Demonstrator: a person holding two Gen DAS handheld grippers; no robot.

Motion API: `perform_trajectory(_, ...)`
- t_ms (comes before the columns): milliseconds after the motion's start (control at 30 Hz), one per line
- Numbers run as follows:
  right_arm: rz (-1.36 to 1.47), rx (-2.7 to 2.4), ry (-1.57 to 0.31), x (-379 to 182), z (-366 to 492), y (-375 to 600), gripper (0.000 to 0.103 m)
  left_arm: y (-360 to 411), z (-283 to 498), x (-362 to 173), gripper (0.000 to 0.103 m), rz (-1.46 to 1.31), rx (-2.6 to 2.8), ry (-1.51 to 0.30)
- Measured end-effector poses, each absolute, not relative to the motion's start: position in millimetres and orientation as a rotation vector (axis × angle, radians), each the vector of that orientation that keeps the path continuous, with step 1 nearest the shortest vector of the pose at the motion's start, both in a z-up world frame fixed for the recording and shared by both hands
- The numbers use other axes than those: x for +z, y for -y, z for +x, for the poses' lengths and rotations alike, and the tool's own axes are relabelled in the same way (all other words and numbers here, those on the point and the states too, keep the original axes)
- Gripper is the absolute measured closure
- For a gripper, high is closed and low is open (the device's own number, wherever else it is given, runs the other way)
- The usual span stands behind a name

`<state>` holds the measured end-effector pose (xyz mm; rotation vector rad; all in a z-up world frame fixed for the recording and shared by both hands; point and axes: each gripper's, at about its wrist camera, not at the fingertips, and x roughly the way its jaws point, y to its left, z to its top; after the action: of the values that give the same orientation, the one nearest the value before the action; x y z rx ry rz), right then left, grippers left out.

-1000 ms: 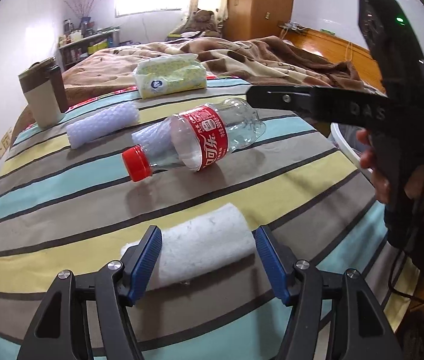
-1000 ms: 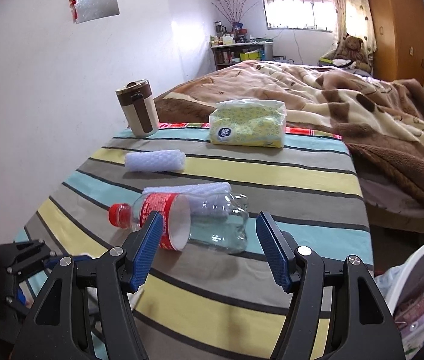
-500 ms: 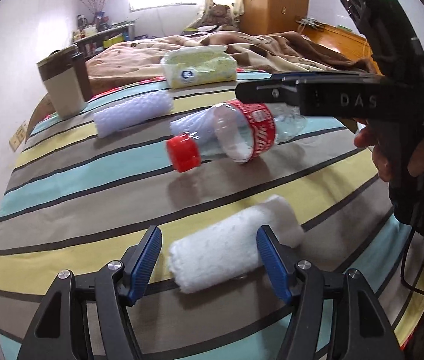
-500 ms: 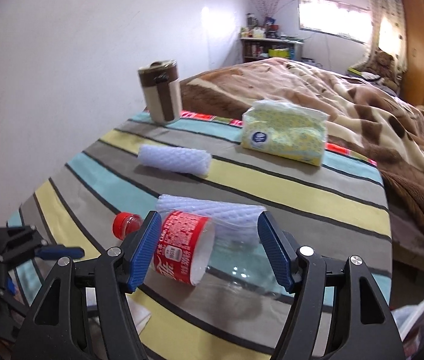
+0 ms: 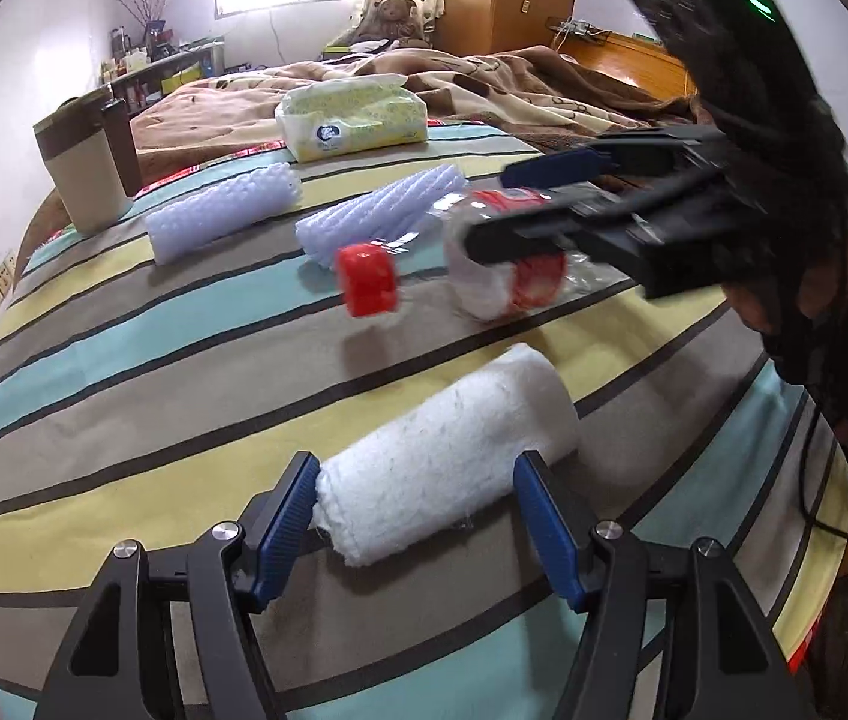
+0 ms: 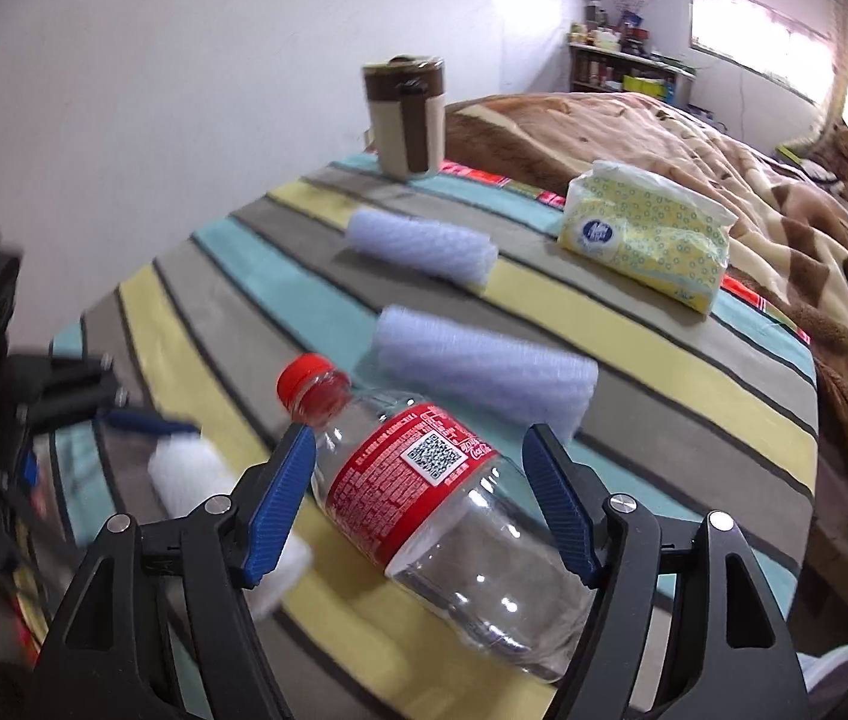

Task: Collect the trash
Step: 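Grasp the white towel roll with the left tool while the right tool grasps the red-label plastic bottle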

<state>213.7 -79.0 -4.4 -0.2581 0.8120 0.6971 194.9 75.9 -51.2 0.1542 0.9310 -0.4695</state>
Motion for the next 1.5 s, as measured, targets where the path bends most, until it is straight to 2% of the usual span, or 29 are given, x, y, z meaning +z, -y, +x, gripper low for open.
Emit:
perform_trajectory(300,-0.315,0.621,-0.814,-2.6,194.6,104.5,0.029,-72.7,199.5,-53.7,0.033,0.162,-0.477,-0.947)
perform_trajectory(933,-0.345,0.533,-0.885,-16.9,177.4,125.0,0.029,-55.3,168.2,-44.9,0.032,0.132,-0.469,-0.968)
perform_trajectory(1133,-0.273,0.514,-0.9,-18.5,181.7,126.6,0.029,-42.9,183.0,-55.3,0.032,0.221,-0.405,-0.98)
perform_trajectory(1433,-0.135,0.468,-0.97,-27.4,188.7,131.9,0.029,-37.2,189.0,-55.1,0.033,0.176,-0.401,-0.986)
perform_trajectory(1500,-0.121,0.459,-0.975,-28.4,188.2,134.6,0.034,-38.4,189.5,-54.9,0.034,0.155,-0.384,-0.99)
